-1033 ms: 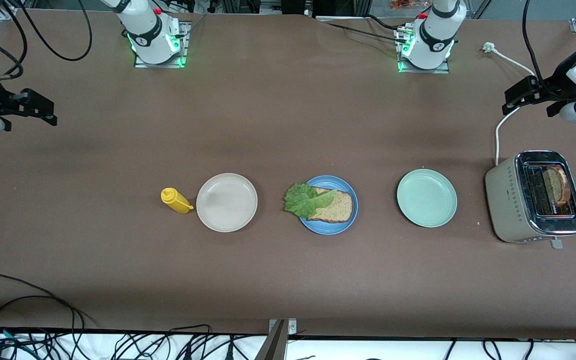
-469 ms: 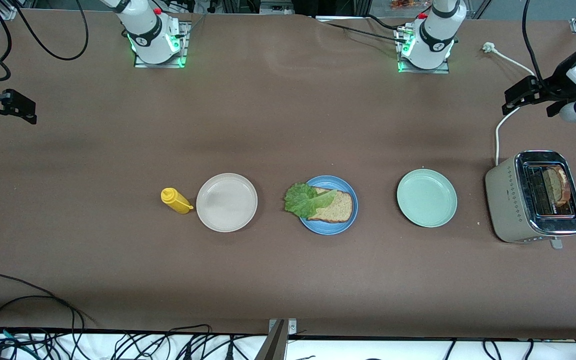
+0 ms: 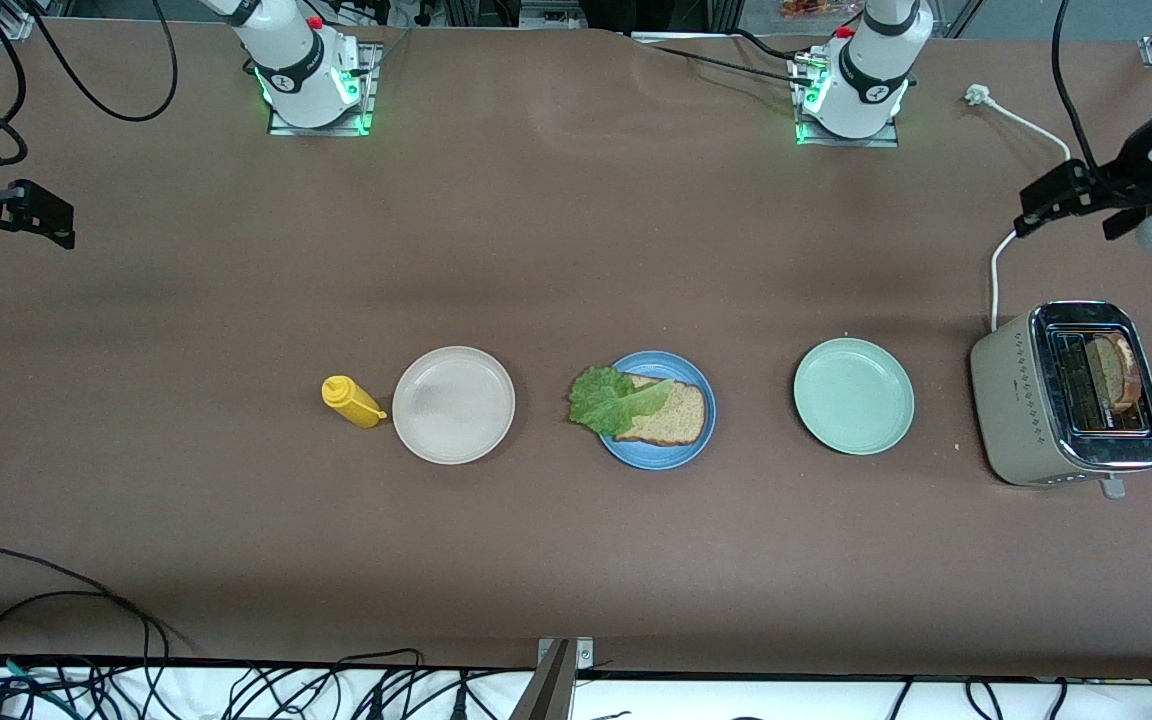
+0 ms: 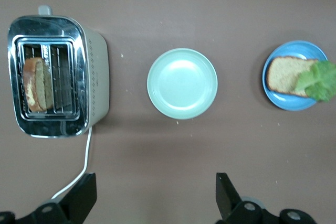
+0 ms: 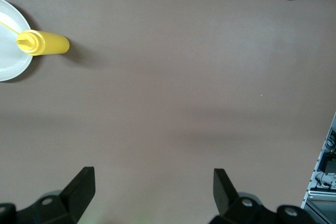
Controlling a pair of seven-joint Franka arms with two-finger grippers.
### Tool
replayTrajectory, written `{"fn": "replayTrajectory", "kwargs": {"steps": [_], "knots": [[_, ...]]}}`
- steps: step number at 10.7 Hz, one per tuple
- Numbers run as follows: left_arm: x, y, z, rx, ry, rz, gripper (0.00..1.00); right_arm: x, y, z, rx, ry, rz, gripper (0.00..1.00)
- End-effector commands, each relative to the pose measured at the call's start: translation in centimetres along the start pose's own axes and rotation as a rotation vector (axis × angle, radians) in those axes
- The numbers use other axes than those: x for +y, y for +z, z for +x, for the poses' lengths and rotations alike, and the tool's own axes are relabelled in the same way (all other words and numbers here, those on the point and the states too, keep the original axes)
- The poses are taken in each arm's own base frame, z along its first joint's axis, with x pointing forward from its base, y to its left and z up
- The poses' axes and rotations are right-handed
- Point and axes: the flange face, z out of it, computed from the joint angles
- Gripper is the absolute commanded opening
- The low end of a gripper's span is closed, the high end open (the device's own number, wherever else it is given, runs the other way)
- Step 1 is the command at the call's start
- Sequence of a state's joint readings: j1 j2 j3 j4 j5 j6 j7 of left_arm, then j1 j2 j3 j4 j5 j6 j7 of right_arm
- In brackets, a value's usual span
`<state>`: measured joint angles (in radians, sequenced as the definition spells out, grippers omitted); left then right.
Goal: Make sandwich in blue plate with both arms
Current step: 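Lower the left gripper into the toaster onto the bread slice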
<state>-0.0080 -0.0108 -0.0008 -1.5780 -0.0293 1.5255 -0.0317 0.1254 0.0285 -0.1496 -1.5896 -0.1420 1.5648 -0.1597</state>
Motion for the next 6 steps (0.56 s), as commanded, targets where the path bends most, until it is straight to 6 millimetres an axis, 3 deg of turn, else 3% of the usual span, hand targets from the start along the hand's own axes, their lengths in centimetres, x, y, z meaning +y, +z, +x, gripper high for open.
{"fn": "replayTrajectory", "kwargs": {"steps": [1, 2, 4, 6], "knots": [[-3.8, 2.6, 2.9, 0.017, -0.057, 0.005, 1.00, -0.4, 0.1, 0.8, -0.008, 0.009, -0.008, 1.00], [-6.1, 4.2, 4.0, 0.008, -0.093, 0.002, 1.00, -0.3, 0.1, 0.8, -0.007, 0.010, -0.010, 1.00], [-13.0, 7.8, 5.4, -0.015, -0.170, -0.021, 1.00, -0.4, 0.0, 1.1, 0.012, 0.011, -0.007, 1.00], [-16.3, 10.0, 7.0, 0.003, -0.080, -0.012, 1.00, -0.3, 0.0, 1.1, 0.012, 0.010, -0.007, 1.00]]}}
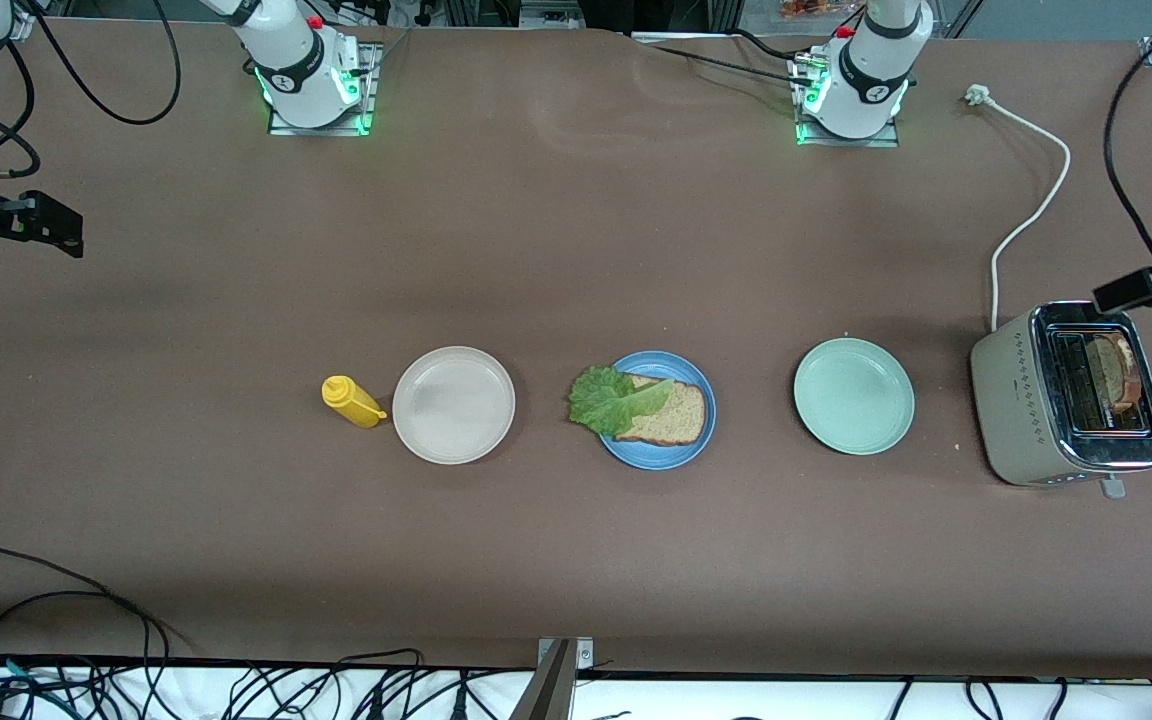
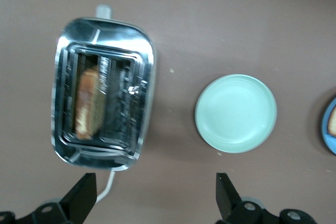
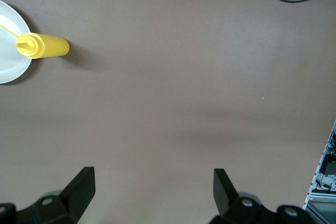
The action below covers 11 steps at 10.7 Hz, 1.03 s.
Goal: Make sandwich in blue plate with both arms
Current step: 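Lower the left gripper into the toaster onto the bread slice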
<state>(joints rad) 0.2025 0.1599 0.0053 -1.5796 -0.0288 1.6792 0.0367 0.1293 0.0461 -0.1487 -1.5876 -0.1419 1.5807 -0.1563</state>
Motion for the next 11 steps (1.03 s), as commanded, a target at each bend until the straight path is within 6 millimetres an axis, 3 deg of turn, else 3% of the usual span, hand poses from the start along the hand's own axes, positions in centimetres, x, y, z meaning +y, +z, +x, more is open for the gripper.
{"fn": "replayTrajectory", "kwargs": {"steps": [1, 3, 6, 9, 10, 11], "knots": [[-5.0, 3.3, 2.9, 0.021, 0.054, -0.003, 1.00, 0.0, -0.6, 0.3, 0.010, 0.013, -0.012, 1.00], [-7.3, 5.7, 4.5, 0.059, 0.047, 0.009, 1.00, -0.2, -0.2, 0.7, 0.007, 0.013, -0.008, 1.00], [-7.8, 10.4, 5.7, -0.013, 0.116, 0.152, 1.00, -0.3, -0.2, 0.7, 0.008, 0.010, -0.013, 1.00], [-8.9, 13.5, 6.2, -0.058, 0.113, 0.155, 1.00, -0.5, -0.4, 0.7, 0.010, 0.006, -0.014, 1.00], [-8.9, 14.5, 5.9, -0.077, 0.114, 0.151, 0.95, -0.4, -0.6, 0.6, 0.014, 0.007, -0.016, 1.00], [-9.0, 15.0, 5.8, -0.086, 0.107, 0.149, 0.74, -0.4, -1.0, 0.6, 0.022, 0.010, -0.017, 1.00]]}}
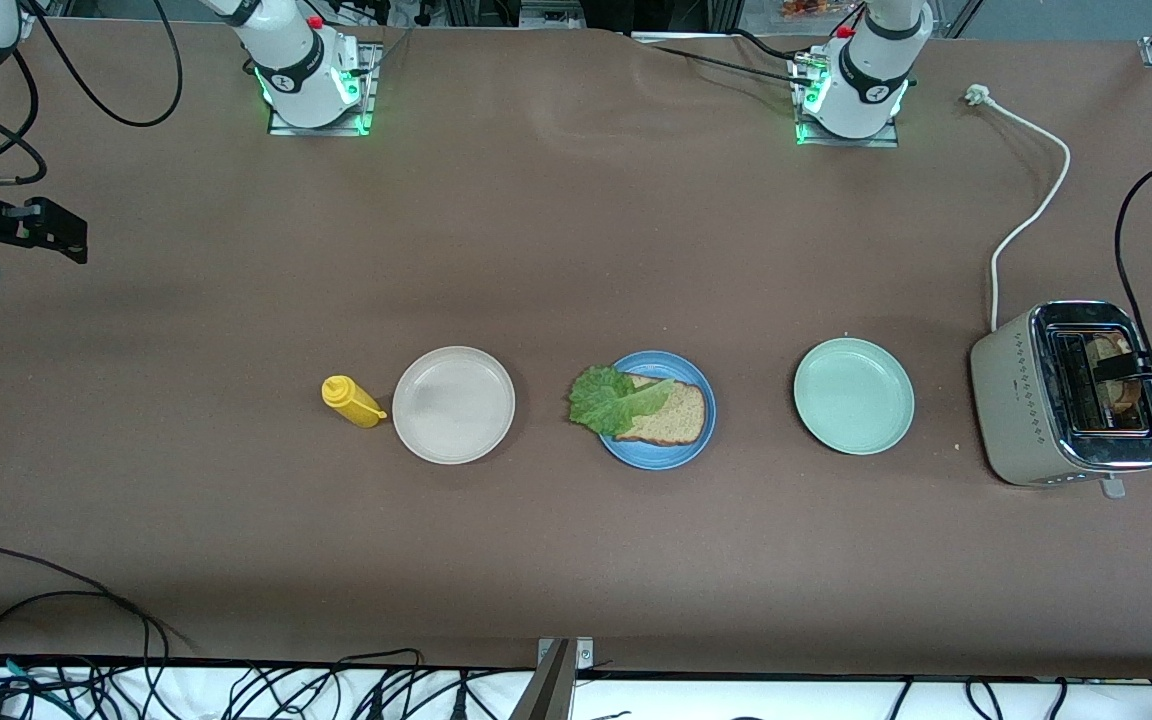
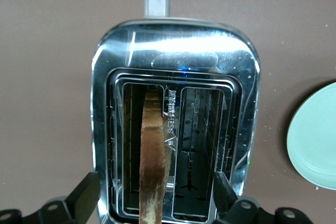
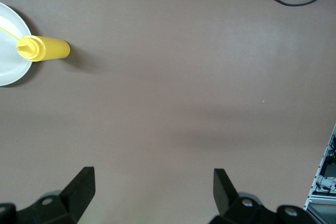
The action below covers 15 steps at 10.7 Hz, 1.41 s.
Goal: Make sandwich in blue plate with both arms
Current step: 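Lower the left gripper into the toaster onto the bread slice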
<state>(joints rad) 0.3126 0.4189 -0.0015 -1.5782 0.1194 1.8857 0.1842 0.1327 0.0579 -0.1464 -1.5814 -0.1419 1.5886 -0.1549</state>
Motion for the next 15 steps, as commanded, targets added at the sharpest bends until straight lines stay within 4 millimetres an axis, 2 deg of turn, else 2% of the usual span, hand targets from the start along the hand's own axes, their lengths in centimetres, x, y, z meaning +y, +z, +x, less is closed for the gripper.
{"fn": "replayTrajectory", "kwargs": {"steps": [1, 3, 4, 8, 10, 12, 15], "knots": [[-1.1, 1.7, -0.3, -0.029, -0.003, 0.021, 0.55, -0.1, -1.3, 0.2, 0.022, 0.015, -0.016, 1.00], [-1.2, 1.9, -0.4, -0.036, 0.003, 0.019, 0.12, 0.1, -1.2, 0.4, 0.034, 0.017, -0.018, 1.00], [-1.4, 2.0, -0.4, -0.038, 0.006, 0.019, 0.01, 0.1, -1.2, 0.4, 0.032, 0.016, -0.018, 1.00], [-1.9, 1.3, -0.7, -0.048, -0.002, 0.017, 0.00, 0.1, -1.2, 0.4, 0.034, 0.017, -0.018, 1.00], [-2.0, 0.1, -1.0, -0.047, -0.001, 0.019, 0.00, 0.1, -1.2, 0.4, 0.035, 0.017, -0.018, 1.00], [-1.9, -3.1, -1.6, -0.046, 0.016, 0.021, 0.00, 0.1, -1.2, 0.5, 0.037, 0.017, -0.018, 1.00], [-1.8, -9.3, -2.8, -0.083, 0.011, 0.029, 0.00, 0.1, -1.2, 0.5, 0.037, 0.017, -0.018, 1.00]]}}
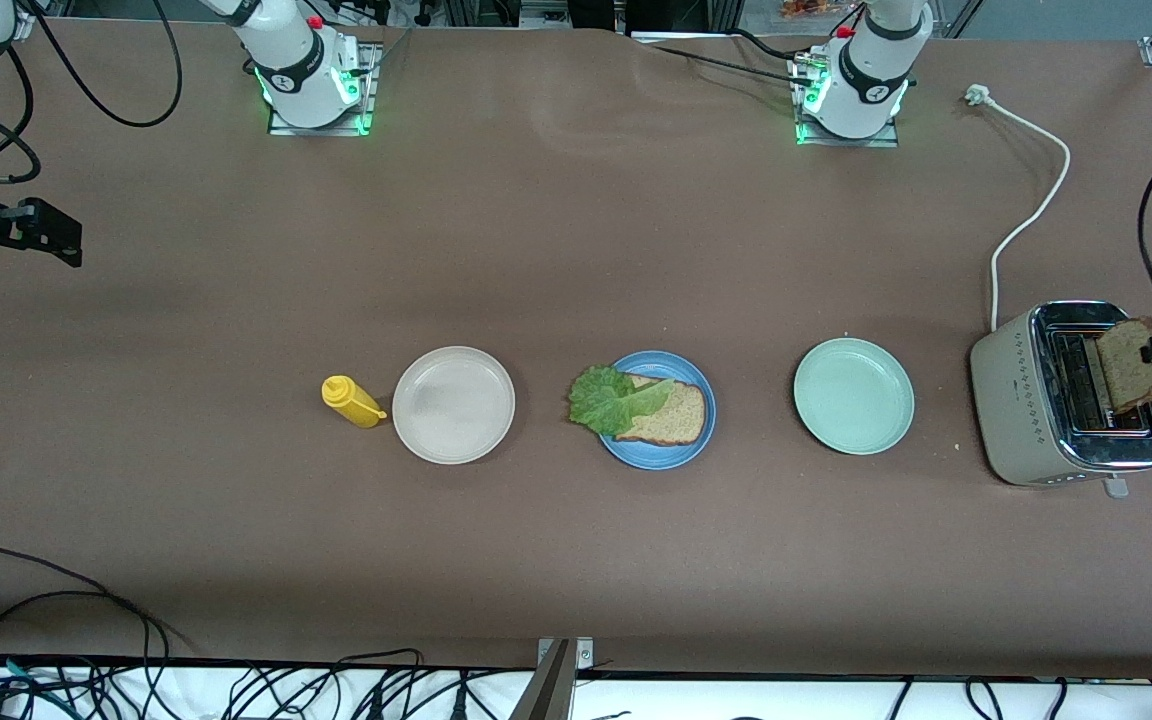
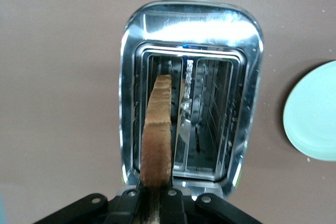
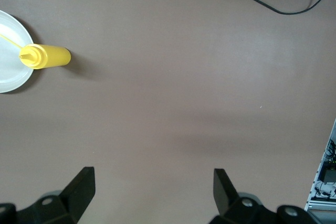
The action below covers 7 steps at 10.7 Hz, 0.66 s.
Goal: Make sandwich in blue plate with both arms
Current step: 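Grasp and lift the toasted bread slice out with the left gripper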
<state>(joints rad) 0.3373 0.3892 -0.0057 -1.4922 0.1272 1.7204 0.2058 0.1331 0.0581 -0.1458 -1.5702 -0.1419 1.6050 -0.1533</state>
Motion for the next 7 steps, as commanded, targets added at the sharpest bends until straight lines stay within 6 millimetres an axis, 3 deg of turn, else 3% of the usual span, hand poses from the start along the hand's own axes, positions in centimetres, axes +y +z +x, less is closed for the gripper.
{"fn": "replayTrajectory", "kwargs": {"steps": [1, 5, 7], "knots": [[0.4, -6.5, -2.1, -0.054, 0.021, 0.029, 0.00, 0.0, -0.6, 0.3, 0.010, 0.015, -0.014, 1.00], [4.7, -13.4, -5.3, -0.069, 0.070, 0.033, 0.00, 0.0, -0.6, 0.3, 0.010, 0.015, -0.014, 1.00], [9.4, -14.7, -5.7, -0.069, 0.152, 0.022, 0.00, 0.0, -0.6, 0.3, 0.010, 0.015, -0.014, 1.00]]}}
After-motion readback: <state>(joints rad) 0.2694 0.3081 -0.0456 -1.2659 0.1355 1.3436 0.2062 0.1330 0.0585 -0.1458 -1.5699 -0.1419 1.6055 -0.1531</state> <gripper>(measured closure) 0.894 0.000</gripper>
